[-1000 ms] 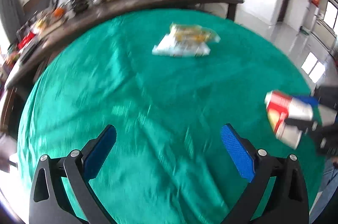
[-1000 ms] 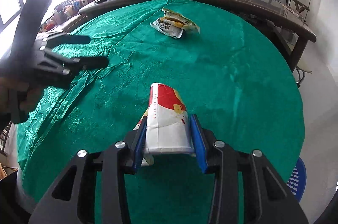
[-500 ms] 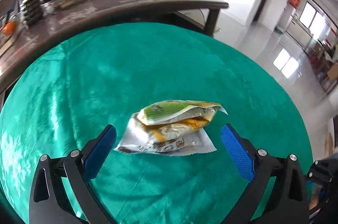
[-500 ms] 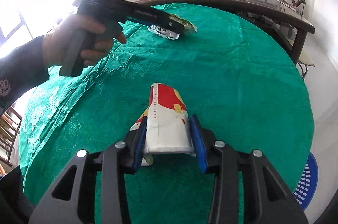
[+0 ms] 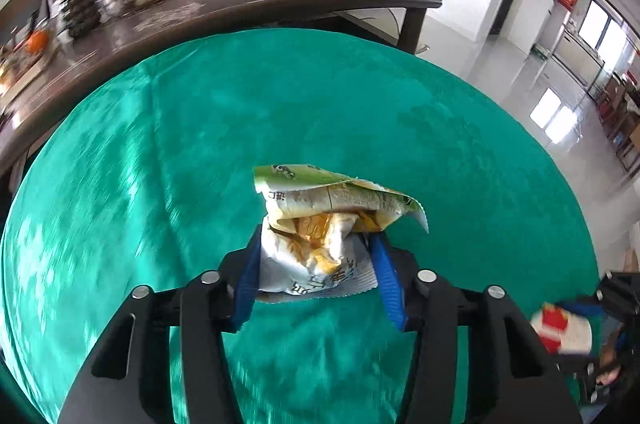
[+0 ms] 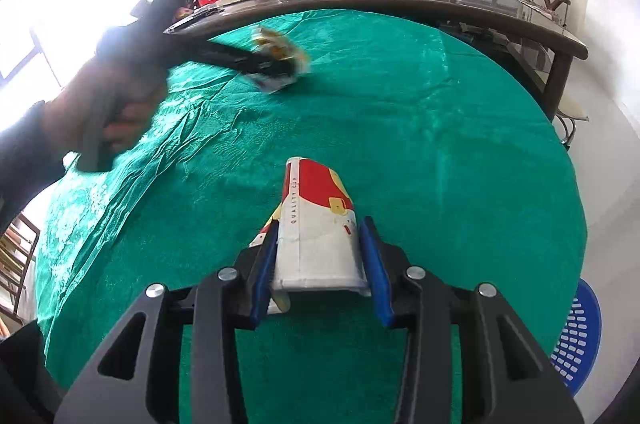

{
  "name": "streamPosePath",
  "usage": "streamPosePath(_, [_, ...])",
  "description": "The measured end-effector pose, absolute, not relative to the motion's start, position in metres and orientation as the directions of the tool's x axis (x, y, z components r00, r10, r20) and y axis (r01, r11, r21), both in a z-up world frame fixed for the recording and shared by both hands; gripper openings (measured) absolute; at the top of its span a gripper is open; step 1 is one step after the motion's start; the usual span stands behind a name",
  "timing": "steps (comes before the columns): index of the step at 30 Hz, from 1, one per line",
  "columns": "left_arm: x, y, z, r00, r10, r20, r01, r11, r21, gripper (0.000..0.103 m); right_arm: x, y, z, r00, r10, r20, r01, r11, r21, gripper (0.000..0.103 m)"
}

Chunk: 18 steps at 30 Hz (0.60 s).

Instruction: Collect trash

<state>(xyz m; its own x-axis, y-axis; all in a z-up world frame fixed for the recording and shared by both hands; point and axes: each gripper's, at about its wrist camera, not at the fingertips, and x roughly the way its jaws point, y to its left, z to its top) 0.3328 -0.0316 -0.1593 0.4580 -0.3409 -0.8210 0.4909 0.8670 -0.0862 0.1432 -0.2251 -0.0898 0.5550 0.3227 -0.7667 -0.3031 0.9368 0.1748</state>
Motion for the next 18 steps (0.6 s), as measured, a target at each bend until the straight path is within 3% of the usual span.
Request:
streamPosePath(8, [0.229,0.030,-0.144,0.488,-0.274,-0.829,0.353,0.930,-0.099,0.047,0.169,-0.201,-0.079,0.587,0.298,-0.753,-0.293,0.945,0.146,0.039])
streamPosePath(10, [0.209,0.038,-0.144,0.505,-0.264,-0.822,0.332,0.938,-0.097,0.049,0.177,-0.196,-0.084,0.566,0.289,-0.772,-0.292,0.946,0.139,0.045])
streamPosePath(11, [0.203,0.041,-0.144,0.516,-0.257,-0.817,0.326,0.941,-0.089,0.051,0.179,-0.194,-0.085,0.559,0.282,-0.780,-0.293,0.947,0.132,0.049])
streamPosePath(13, [0.197,0.045,-0.148,0.532,-0.241,-0.812,0.314,0.946,-0.075,0.067,0.181,-0.191,-0.088,0.549,0.270,-0.791,-0.303,0.946,0.113,0.073])
streamPosePath(15, [0.193,0.049,-0.150,0.550,-0.237,-0.801,0.297,0.952,-0.078,0.091,0.179,-0.188,-0.092,0.540,0.255,-0.802,-0.306,0.947,0.095,0.077])
streamPosePath(18, [0.192,0.051,-0.156,0.546,-0.232,-0.805,0.301,0.951,-0.070,0.097,0.178,-0.185,-0.099,0.509,0.250,-0.824,-0.315,0.945,0.092,0.081])
